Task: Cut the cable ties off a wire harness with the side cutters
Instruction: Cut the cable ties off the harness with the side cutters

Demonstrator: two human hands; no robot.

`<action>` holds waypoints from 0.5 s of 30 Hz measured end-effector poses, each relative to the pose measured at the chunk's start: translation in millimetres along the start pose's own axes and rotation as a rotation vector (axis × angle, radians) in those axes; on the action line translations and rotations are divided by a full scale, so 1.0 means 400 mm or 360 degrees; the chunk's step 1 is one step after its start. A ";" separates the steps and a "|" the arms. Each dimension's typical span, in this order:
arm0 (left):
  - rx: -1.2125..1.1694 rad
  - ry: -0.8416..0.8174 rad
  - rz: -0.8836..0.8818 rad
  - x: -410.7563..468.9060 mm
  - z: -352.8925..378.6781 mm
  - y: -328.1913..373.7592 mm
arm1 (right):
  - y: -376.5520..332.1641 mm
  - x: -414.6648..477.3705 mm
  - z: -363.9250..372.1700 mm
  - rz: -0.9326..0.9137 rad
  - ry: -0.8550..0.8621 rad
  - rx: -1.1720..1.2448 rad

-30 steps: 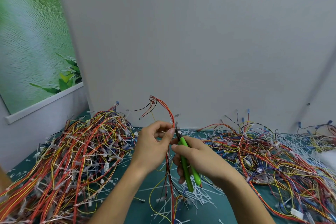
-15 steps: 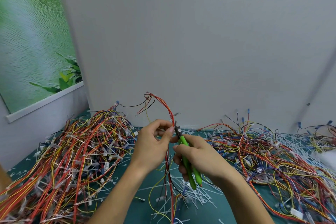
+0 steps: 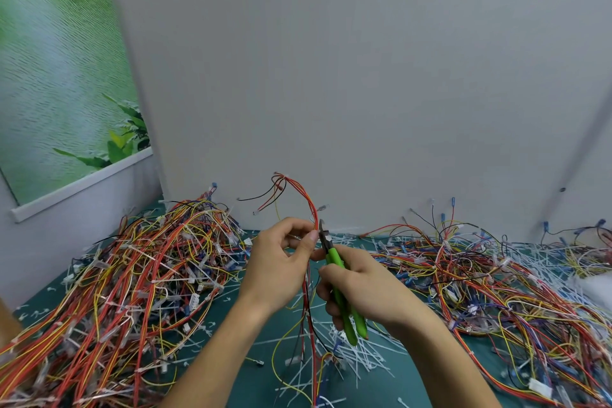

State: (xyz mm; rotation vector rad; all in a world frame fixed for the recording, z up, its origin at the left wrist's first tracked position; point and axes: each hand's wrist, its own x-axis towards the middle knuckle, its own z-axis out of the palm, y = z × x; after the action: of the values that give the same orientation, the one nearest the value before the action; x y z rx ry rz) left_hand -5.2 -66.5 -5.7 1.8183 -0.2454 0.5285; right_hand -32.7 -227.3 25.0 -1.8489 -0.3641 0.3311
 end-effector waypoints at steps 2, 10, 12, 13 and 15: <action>0.0001 -0.0006 0.0008 -0.001 0.000 0.001 | -0.003 -0.002 0.000 0.0016 -0.0011 0.0039; 0.0014 -0.0021 0.0011 -0.002 0.000 0.008 | -0.007 0.002 -0.004 0.0042 -0.0029 0.0024; 0.0017 -0.0017 0.0012 -0.002 -0.001 0.008 | -0.002 0.004 -0.004 0.0030 -0.0017 0.0002; 0.0012 -0.0016 0.0012 -0.002 -0.001 0.007 | 0.000 0.004 -0.004 0.0020 -0.0012 -0.0004; -0.0009 -0.0016 0.0002 -0.002 -0.001 0.007 | 0.002 0.002 -0.002 0.0012 0.0005 0.0002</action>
State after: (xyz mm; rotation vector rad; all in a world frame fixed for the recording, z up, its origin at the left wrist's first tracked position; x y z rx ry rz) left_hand -7.3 -67.2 -3.6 1.8157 -0.2545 0.5195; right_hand -31.4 -227.8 24.5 -1.8496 -0.3548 0.3335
